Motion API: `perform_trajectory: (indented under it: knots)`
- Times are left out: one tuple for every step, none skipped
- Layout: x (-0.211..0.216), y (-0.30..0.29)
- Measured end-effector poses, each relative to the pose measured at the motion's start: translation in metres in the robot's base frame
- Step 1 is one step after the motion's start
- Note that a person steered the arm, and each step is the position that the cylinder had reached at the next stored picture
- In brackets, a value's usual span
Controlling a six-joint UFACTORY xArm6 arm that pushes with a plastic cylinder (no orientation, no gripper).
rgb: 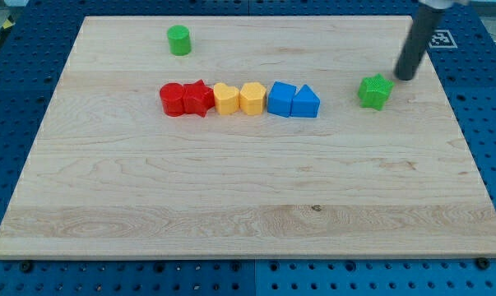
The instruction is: Slide the green star into the blue triangle
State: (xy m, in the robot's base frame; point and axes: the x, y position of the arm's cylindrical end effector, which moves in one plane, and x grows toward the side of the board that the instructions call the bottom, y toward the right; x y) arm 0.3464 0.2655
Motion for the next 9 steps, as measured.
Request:
perform_trajectory:
  knots:
    - [0.025, 0.007]
    - [0.043, -0.041]
    - [0.046, -0.085]
    - [0.029, -0.079]
    - [0.023, -0.084]
    - [0.032, -0.102]
    - [0.034, -0.106]
    - [0.033, -0.106]
    - [0.034, -0.112]
